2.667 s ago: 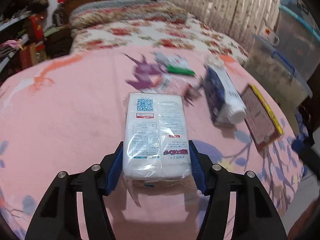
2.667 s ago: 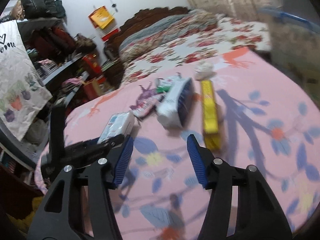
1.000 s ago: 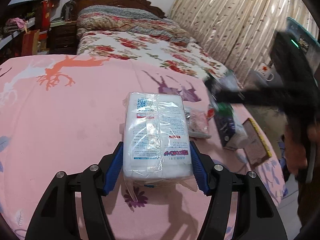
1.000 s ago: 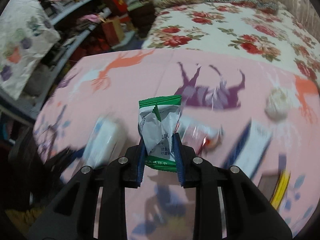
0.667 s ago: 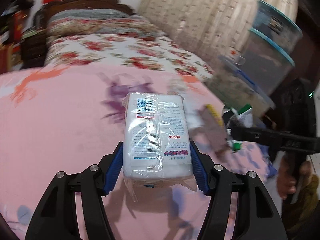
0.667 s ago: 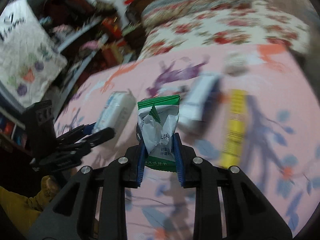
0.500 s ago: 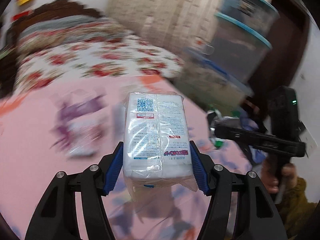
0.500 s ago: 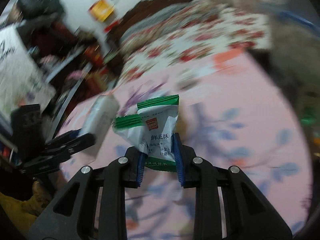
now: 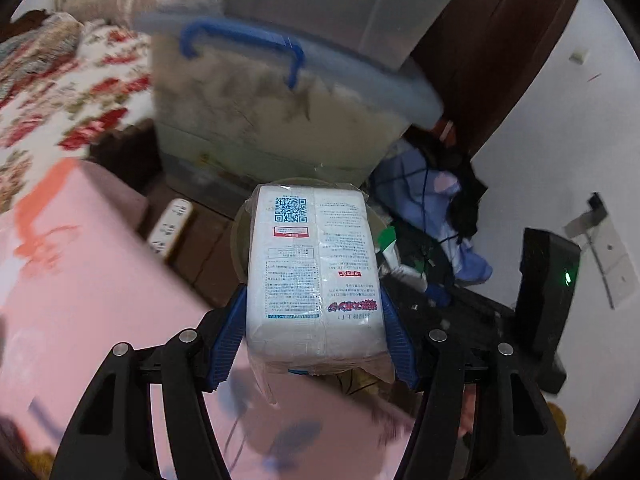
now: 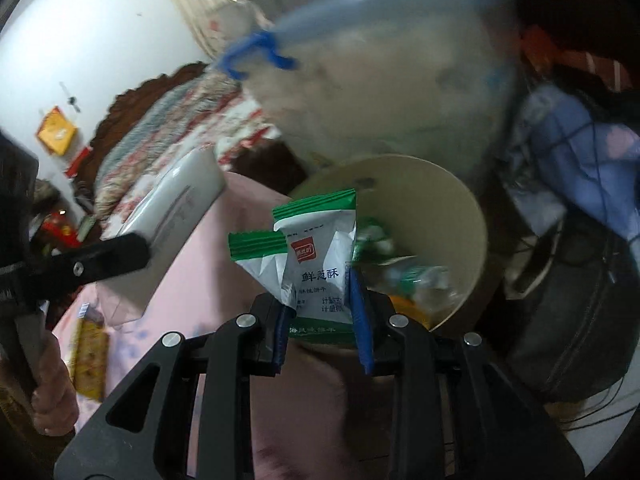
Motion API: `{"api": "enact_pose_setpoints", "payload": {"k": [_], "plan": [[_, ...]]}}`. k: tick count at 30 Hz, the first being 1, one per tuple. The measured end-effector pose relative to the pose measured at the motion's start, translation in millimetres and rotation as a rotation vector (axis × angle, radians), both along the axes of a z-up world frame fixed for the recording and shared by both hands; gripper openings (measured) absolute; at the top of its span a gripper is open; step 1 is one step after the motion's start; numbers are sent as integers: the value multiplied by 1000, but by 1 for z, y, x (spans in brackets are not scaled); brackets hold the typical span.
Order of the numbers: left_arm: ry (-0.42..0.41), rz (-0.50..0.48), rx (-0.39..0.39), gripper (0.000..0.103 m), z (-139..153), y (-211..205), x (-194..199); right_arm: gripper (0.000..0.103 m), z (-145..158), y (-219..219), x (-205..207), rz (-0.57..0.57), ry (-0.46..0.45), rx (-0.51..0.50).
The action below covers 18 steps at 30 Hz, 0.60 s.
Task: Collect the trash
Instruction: 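Carry the tissue pack and snack packet with both tools over the wastebasket, then open both tools to drop the tissue pack and snack packet into the wastebasket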
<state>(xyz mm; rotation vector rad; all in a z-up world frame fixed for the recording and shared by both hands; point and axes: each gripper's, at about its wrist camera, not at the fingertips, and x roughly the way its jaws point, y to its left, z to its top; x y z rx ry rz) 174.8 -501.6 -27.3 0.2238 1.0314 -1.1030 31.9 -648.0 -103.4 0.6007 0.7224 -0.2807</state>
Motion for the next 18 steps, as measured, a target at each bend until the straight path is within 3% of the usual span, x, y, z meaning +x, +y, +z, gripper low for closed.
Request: {"api": "enact_pose_setpoints", "payload": {"k": [1,3,4,5,10,14,18], "plan": [[3,1,18,63,-7,-14,4,31,-8,-5,5,-4,11,8],[25,14,73,83,-29,-37,13,46,-21,-15,13,-6,31,26],[30,32,104,92,-37,-44,16,74,-27,-20,17,-23,33,42],[35,55,130,92,-44,-50,19,84,-29,-23,16,-44,20,42],[68,92,67,92,-34,-30,25,83,-25,-24,1,-99,-64,38],[69,94,-19,92,-6,11,14,83,-19,-15,-18,-130,-122,54],[65,89,-40,92,12,59,-11,83,-12,4,-31,-108,-173,93]]}}
